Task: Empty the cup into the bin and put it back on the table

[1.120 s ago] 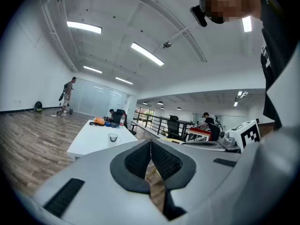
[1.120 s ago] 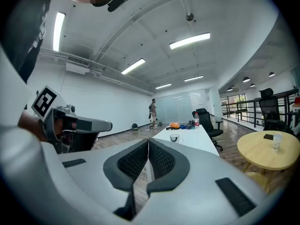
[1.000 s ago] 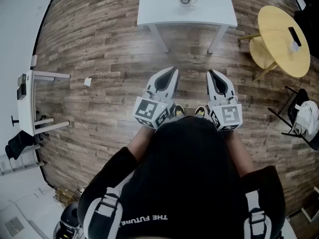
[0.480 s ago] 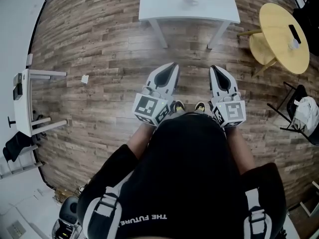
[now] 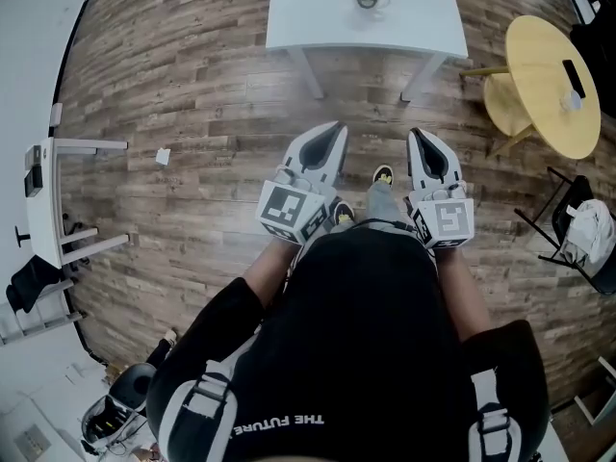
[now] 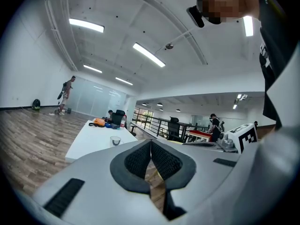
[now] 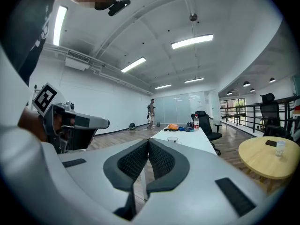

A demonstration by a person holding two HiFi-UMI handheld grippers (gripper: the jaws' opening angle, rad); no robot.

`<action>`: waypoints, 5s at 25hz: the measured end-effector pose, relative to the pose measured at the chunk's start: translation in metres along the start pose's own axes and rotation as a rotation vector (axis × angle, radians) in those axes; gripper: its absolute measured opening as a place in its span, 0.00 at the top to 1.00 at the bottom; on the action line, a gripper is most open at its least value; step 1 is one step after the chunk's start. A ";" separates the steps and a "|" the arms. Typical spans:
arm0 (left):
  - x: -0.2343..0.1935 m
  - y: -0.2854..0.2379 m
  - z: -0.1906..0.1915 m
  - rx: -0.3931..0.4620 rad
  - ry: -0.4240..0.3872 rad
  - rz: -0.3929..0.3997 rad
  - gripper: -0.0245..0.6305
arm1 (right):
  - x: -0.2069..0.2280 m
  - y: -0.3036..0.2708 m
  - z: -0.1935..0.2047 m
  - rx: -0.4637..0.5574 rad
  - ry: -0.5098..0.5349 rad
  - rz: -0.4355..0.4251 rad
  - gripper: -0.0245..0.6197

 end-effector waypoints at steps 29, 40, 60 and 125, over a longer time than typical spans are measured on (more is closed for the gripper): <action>-0.213 -0.239 -0.040 -0.089 -0.074 0.013 0.93 | 0.124 -0.288 -0.007 -0.064 0.003 -0.021 0.94; -0.305 -0.317 0.016 -0.226 -0.106 0.095 0.48 | 0.152 -0.391 0.028 -0.193 0.018 0.019 0.92; -0.351 -0.413 0.102 -0.293 -0.174 0.346 0.36 | 0.192 -0.440 0.094 -0.359 0.040 0.000 0.82; -0.450 0.116 0.220 -0.156 0.798 -0.589 0.36 | -0.349 -0.481 0.230 -0.757 0.348 -1.133 0.88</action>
Point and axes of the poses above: the fingertips, and each gripper's own axes: y backward along the fingers, x to its right, z out of its underside, the point moved 7 cm from there along y, backward along the fingers, and after that the axes turned 8 degrees about z, right-handed, at the moved point
